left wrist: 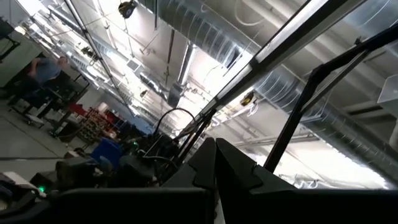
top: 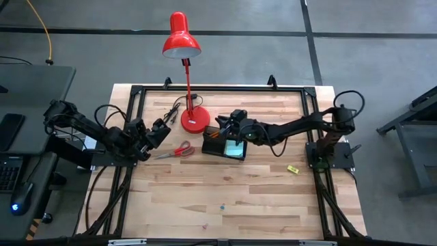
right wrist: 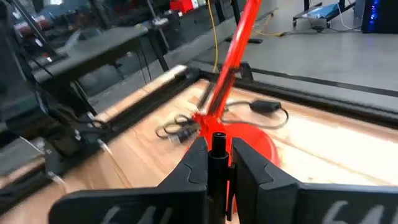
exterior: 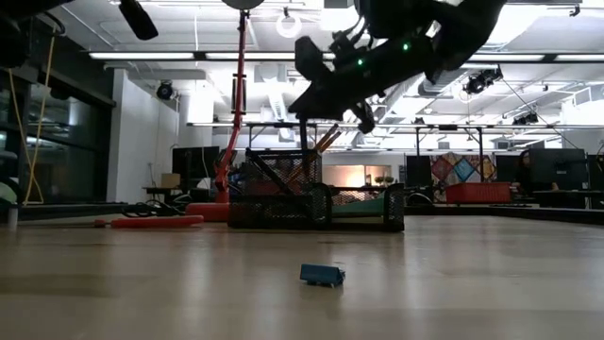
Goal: Pick and place office supplies into organizer
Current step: Put the black pen into the black desk organizer, then put the red scissors into the black desk organizer
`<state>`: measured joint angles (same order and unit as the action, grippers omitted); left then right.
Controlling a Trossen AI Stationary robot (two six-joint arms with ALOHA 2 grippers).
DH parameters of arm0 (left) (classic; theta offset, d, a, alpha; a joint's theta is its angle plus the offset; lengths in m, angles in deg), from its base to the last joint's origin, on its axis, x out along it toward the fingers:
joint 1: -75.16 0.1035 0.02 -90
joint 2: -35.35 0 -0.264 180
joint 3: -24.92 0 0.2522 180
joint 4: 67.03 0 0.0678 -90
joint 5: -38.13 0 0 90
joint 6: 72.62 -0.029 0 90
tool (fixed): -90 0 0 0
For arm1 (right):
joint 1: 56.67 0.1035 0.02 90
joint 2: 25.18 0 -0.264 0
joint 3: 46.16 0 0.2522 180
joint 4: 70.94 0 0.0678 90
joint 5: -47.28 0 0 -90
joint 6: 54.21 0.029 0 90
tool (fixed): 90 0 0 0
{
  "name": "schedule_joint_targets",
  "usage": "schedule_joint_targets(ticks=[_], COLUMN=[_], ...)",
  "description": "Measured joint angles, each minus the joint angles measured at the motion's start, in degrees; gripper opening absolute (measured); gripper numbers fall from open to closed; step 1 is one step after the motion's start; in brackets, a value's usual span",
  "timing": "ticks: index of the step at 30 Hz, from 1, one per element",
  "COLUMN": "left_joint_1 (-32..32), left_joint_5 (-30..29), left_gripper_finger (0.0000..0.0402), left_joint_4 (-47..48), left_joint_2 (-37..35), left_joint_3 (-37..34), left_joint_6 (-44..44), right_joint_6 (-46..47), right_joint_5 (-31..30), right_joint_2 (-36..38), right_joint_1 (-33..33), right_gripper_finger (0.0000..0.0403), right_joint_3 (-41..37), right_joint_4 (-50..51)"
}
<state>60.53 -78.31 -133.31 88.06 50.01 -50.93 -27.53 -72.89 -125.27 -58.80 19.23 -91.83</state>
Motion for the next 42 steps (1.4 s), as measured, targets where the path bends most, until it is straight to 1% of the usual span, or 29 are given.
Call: schedule_joint_targets(ticks=[5, 9, 13, 21, 23, 26, 28, 33, 36, 38, 42], left_joint_1=[0.0, 0.0, 0.0, 0.0, 0.0, 0.0, 0.0, 0.0, 0.0, 0.0, 0.0], left_joint_5=[0.0, 0.0, 0.0, 0.1, 0.2, 0.3, 1.2, 4.8, 7.5, 8.8, 10.4], left_gripper_finger=[0.0001, 0.0001, 0.0001, 0.0001, 0.0001, 0.0001, 0.0001, 0.0001, 0.0001, 0.0001, 0.0001], left_joint_4=[1.1, 1.0, 1.6, 2.2, 2.2, 2.2, 2.3, 6.7, 13.0, 17.4, 26.0], left_joint_2=[0.0, 0.0, 0.0, 0.0, 0.0, 0.0, 0.0, 0.0, 0.0, 0.0, 0.0], left_joint_3=[0.0, 0.0, 0.0, 0.0, 0.0, 0.0, 0.0, 0.0, 0.0, 0.0, 0.0], left_joint_6=[2.5, 2.7, 2.8, 3.2, 3.2, 3.6, 3.0, 1.0, 0.8, 0.8, -0.3], right_joint_6=[-0.4, -1.6, -3.7, -4.4, -4.9, -6.0, -6.1, -4.1, -3.0, -2.7, -2.1], right_joint_5=[-0.1, -2.4, -3.0, -3.0, -3.3, -3.0, -1.0, 4.9, 6.6, 7.3, 8.9], right_joint_2=[-1.8, -2.1, -2.1, -2.2, -2.3, -2.3, -2.3, -0.7, 1.4, 3.1, 7.7], right_joint_1=[0.4, 1.7, 2.6, 2.9, 3.3, 3.6, 3.7, 4.1, 4.5, 4.9, 5.9], right_gripper_finger=[0.0012, 0.0039, 0.0064, 0.0078, 0.0081, 0.0086, 0.0089, 0.0092, 0.0092, 0.0092, 0.0092], right_joint_3=[0.1, 0.1, 0.0, 0.0, -0.1, 0.0, 0.9, 4.2, 6.1, 7.6, 10.3], right_joint_4=[-1.2, -1.6, -2.9, -3.6, -5.3, -10.7, -11.7, -9.6, -7.0, -3.9, 7.3])
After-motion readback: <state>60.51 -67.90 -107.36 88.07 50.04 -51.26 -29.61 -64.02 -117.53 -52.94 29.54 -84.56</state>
